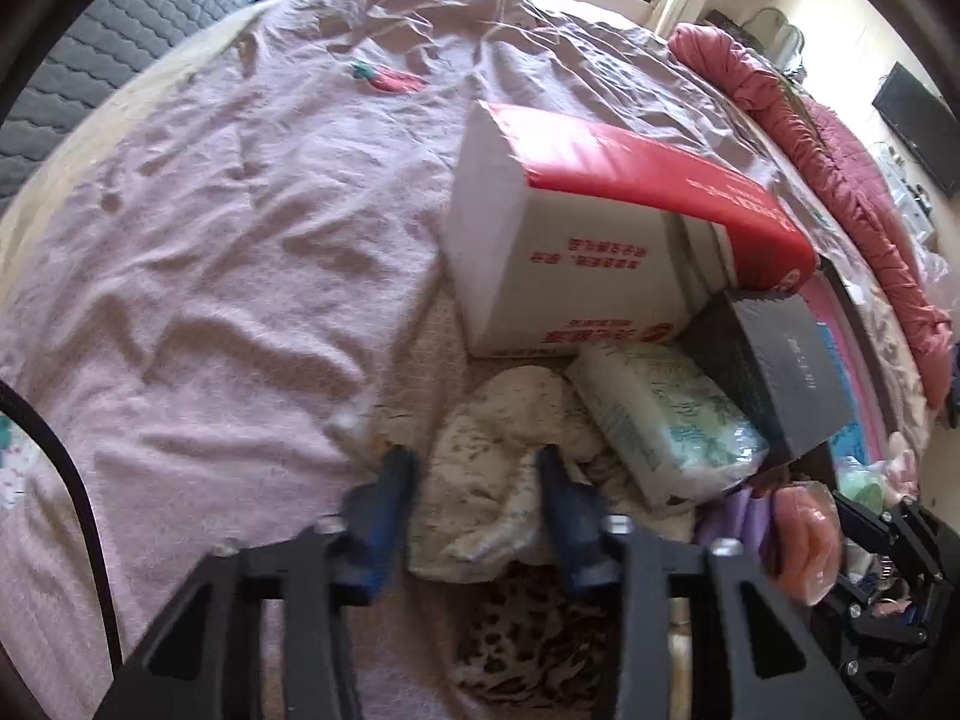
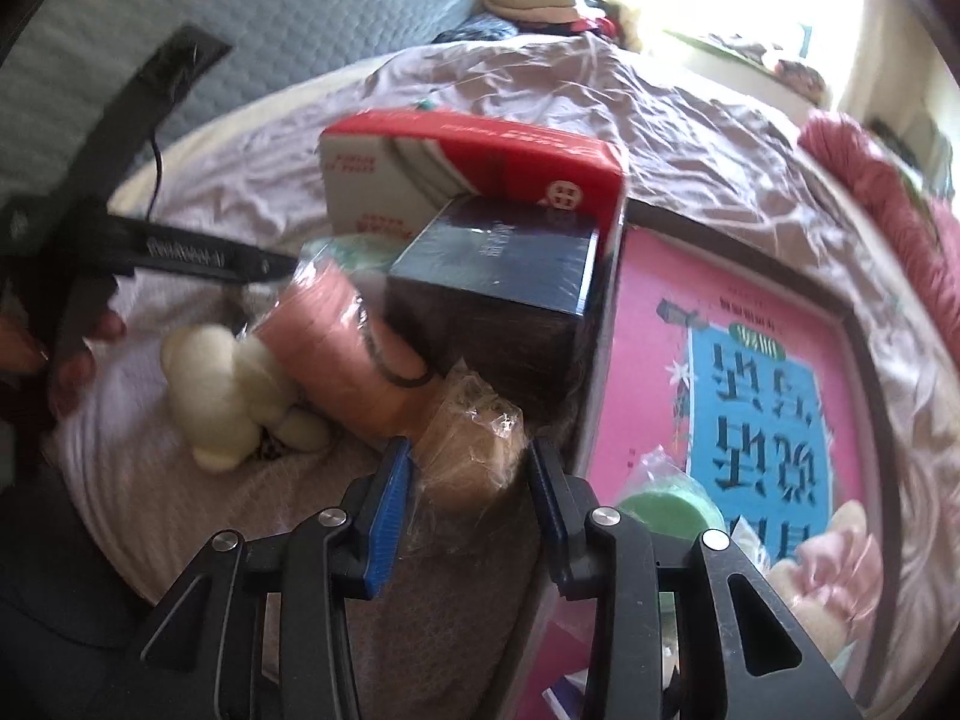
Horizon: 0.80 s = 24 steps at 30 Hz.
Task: Organize soft objects
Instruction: 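Grasp the cream floral cloth with left tool while right tool grasps plastic-wrapped bun, then carry the held cloth and bun over the pink tray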
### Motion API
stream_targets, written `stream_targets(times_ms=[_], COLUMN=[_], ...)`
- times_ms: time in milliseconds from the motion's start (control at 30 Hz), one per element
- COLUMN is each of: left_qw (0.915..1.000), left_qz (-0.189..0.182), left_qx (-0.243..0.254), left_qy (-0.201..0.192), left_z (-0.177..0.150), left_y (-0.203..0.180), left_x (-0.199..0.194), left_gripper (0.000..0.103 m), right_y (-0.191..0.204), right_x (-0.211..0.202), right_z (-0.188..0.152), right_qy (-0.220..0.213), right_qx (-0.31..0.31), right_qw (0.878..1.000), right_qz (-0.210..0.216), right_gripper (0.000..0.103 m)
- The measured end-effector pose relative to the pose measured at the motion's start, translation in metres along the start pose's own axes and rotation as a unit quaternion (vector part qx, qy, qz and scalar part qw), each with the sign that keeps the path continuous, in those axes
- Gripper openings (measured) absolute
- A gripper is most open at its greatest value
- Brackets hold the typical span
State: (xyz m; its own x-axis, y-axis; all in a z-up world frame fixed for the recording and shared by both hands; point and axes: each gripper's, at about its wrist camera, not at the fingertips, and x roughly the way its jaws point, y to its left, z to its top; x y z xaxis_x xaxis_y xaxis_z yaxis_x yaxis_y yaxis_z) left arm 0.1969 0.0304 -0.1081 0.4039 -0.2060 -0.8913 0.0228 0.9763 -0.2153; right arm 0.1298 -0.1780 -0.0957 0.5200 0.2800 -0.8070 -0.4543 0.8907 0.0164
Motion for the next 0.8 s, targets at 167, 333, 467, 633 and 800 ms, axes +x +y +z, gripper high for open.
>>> stream_targets(times_ms=[167, 333, 467, 633, 800], left_qw=[0.9996, 0.9998, 0.9988, 0.9914, 0.985], left_qz=[-0.026, -0.018, 0.022, 0.094, 0.122], left_qx=[-0.009, 0.0, 0.03, 0.07, 0.087], left_qy=[0.007, -0.009, -0.033, -0.059, -0.087], left_z=[0.002, -0.003, -0.007, -0.009, -0.01], left_y=[0.0, -0.006, -0.022, -0.049, -0.07], left_x=[0.003, -0.009, -0.035, -0.066, -0.094], left_gripper=[0.012, 0.009, 0.009, 0.008, 0.009], right_y=[-0.003, -0.008, -0.013, -0.015, -0.025], right_x=[-0.012, -0.025, -0.033, -0.042, -0.057], right_z=[0.001, 0.001, 0.001, 0.002, 0.003], right_qy=[-0.018, -0.038, -0.052, -0.063, -0.083], right_qx=[0.018, 0.038, 0.06, 0.074, 0.106], right_qw=[1.0, 0.998, 0.996, 0.994, 0.989], right_qz=[0.005, 0.016, 0.03, 0.039, 0.054], right_gripper=[0.041, 0.04, 0.04, 0.04, 0.04])
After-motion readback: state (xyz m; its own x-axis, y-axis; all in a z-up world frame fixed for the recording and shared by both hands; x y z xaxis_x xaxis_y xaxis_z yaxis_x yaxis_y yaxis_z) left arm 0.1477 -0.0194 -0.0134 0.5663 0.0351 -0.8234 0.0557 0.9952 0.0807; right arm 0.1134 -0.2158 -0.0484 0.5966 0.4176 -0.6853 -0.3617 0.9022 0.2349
